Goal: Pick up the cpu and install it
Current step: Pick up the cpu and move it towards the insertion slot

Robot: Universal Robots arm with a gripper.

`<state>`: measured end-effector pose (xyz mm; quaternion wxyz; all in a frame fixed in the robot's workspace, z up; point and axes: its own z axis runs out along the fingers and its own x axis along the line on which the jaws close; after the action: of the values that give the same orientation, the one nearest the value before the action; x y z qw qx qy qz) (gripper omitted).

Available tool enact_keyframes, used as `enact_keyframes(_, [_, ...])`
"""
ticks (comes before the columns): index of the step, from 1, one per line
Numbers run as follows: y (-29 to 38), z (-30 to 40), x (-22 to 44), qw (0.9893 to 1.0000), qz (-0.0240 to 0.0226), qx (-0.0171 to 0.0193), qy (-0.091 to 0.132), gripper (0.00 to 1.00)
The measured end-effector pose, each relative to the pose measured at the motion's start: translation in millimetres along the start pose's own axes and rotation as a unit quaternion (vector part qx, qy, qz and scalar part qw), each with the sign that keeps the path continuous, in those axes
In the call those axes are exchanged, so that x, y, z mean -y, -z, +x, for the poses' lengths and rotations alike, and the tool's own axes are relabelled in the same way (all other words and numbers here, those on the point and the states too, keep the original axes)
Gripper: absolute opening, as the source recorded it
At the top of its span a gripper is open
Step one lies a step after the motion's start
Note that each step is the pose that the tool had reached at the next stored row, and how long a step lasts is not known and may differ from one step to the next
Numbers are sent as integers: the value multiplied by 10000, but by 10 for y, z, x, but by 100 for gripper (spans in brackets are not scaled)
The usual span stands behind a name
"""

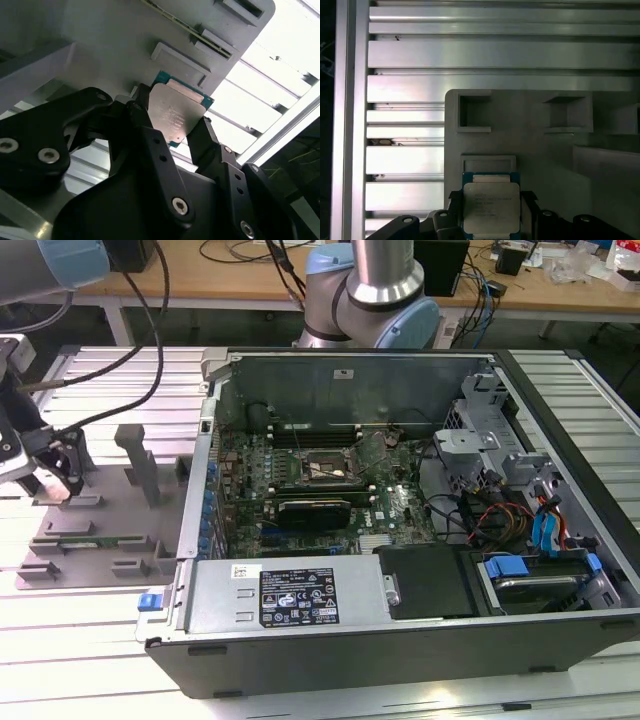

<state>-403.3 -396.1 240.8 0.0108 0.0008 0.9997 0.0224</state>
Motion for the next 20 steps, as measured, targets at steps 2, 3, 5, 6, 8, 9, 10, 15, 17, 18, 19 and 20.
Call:
enact_keyframes(2, [27,-1,-2,10000,0,0,0,55])
enact_keyframes(3, [67,-2,-5,10000,0,0,0,55])
enact_keyframes(5, [103,-2,-7,10000,0,0,0,55])
enact_keyframes(6, [129,-3,-8,10000,0,0,0,55])
enact_keyframes(8, [198,-5,-12,10000,0,0,0,55])
enact_keyframes(9, [253,-5,-14,10000,0,0,0,55])
enact_keyframes(10, [286,-6,-15,10000,0,0,0,55])
enact_keyframes(15, [402,-9,-21,10000,0,0,0,55])
enact_keyframes(17, [480,-10,-25,10000,0,0,0,55])
enact_keyframes(18, [523,-11,-27,10000,0,0,0,55])
enact_keyframes(19, [554,-12,-29,10000,0,0,0,55])
enact_keyframes(20, [593,-13,-31,10000,0,0,0,55])
